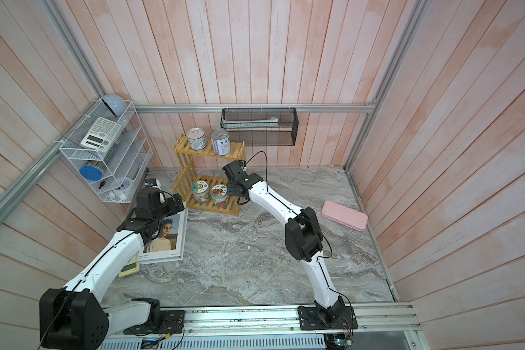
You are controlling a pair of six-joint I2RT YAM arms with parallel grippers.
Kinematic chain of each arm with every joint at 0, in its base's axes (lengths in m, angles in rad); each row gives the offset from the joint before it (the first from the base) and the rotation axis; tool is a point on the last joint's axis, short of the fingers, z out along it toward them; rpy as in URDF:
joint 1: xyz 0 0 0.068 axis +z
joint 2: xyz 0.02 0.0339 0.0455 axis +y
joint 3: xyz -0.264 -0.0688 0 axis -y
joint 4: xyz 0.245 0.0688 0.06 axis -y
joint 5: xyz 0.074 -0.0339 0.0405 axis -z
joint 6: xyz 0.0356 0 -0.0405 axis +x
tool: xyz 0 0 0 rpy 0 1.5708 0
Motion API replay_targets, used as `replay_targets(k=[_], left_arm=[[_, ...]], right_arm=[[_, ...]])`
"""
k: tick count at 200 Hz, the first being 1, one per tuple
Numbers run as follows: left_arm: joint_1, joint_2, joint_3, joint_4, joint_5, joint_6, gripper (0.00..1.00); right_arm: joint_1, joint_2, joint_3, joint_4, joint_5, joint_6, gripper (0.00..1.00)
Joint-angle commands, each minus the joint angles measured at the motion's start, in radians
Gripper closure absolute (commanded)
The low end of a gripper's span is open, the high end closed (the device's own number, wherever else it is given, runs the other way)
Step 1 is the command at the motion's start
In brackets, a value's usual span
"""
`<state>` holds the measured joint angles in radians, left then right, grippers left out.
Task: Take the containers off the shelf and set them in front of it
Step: Move the shelf to the center of the board.
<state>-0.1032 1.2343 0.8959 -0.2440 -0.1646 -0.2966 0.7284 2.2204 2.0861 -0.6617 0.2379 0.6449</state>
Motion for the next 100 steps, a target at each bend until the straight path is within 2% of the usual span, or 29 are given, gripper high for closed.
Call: replay_targets(k=[1, 37, 82, 100], left_arm=[[-0.003, 0.011, 0.031, -0.01, -0.016, 0.001, 0.0], [-0.002, 0.02, 0.033, -0.017, -0.042, 0.003, 0.0], [-0.003, 0.071, 0.059, -0.027, -0.169, 0.003, 0.0], [-0.003, 0.108, 0.074, -0.001, -0.166, 0.002, 0.0]], right_arm=[[-0.031, -0.018, -0.053, -0.034, 0.085, 0.018, 0.65], [-0.056, -0.081, -0.159, 0.013, 0.113, 0.046, 0.68], [-0.088, -0.145, -0.286, 0.061, 0.13, 0.074, 0.7], [-0.098, -0.166, -0.317, 0.076, 0.143, 0.08, 0.7]])
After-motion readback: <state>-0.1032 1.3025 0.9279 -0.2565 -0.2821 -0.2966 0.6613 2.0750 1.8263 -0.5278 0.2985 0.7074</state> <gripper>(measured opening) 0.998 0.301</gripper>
